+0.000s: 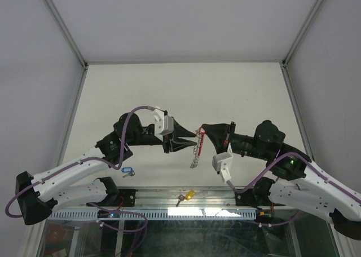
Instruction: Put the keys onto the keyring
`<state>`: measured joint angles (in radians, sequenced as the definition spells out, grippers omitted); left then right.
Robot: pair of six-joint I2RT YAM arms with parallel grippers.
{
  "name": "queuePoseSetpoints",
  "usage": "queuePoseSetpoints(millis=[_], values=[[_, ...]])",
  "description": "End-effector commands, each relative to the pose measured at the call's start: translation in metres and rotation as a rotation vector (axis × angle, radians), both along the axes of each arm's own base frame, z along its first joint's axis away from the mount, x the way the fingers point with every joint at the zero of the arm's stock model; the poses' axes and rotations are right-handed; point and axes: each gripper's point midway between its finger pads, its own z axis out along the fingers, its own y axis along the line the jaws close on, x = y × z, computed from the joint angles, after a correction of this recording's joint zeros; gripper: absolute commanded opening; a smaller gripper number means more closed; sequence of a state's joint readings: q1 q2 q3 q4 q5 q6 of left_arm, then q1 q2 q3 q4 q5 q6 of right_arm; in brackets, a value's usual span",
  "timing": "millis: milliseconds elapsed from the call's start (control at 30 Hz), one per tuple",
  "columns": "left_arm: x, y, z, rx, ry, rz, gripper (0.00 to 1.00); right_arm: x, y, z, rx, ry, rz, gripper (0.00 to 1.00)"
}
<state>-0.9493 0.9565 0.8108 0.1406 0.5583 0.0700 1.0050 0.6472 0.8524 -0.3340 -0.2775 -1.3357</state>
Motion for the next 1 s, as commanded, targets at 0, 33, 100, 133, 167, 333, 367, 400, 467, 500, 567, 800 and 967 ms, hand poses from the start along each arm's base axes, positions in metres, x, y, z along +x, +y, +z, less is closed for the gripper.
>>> queuePoseSetpoints(millis=[0,33,100,133,167,333,367,400,467,500,567,800,967], values=[[-0.003,-0.001,0.011,-0.024,-0.036,-0.027,0.3,-0.009,-0.001,0.048,0.13,-0.058,0.038,0.0],[-0.003,-0.002,0.011,-0.023,-0.037,-0.026,0.31,-0.011,0.0,0.048,0.131,-0.058,0.047,0.0],[-0.002,-0.002,0.011,-0.021,-0.042,-0.02,0.31,-0.012,0.001,0.048,0.129,-0.06,0.06,0.0],[-0.001,-0.002,0.011,-0.018,-0.045,-0.018,0.32,-0.013,0.002,0.049,0.131,-0.063,0.063,0.0],[0.0,-0.001,0.009,-0.01,-0.047,-0.014,0.32,-0.014,0.002,0.049,0.132,-0.065,0.066,0.0],[0.002,-0.001,0.006,0.011,-0.048,-0.005,0.33,-0.018,0.002,0.055,0.143,-0.076,0.091,0.0],[0.002,-0.001,0.006,0.011,-0.048,-0.004,0.33,-0.02,0.002,0.055,0.144,-0.076,0.097,0.0],[0.002,-0.001,0.005,0.013,-0.046,-0.004,0.33,-0.02,0.002,0.055,0.144,-0.076,0.099,0.0],[0.001,-0.001,0.006,0.011,-0.048,-0.008,0.33,-0.02,0.003,0.055,0.143,-0.076,0.098,0.0],[0.0,-0.001,0.007,0.01,-0.049,-0.012,0.33,-0.019,0.003,0.054,0.14,-0.075,0.099,0.0],[-0.002,-0.002,0.008,0.008,-0.05,-0.024,0.32,-0.018,0.004,0.052,0.135,-0.073,0.096,0.0],[-0.008,-0.003,0.011,0.005,-0.062,-0.069,0.29,-0.014,0.008,0.05,0.125,-0.076,0.089,0.0],[-0.011,-0.003,0.013,0.002,-0.07,-0.089,0.27,-0.014,0.009,0.049,0.122,-0.075,0.092,0.0]])
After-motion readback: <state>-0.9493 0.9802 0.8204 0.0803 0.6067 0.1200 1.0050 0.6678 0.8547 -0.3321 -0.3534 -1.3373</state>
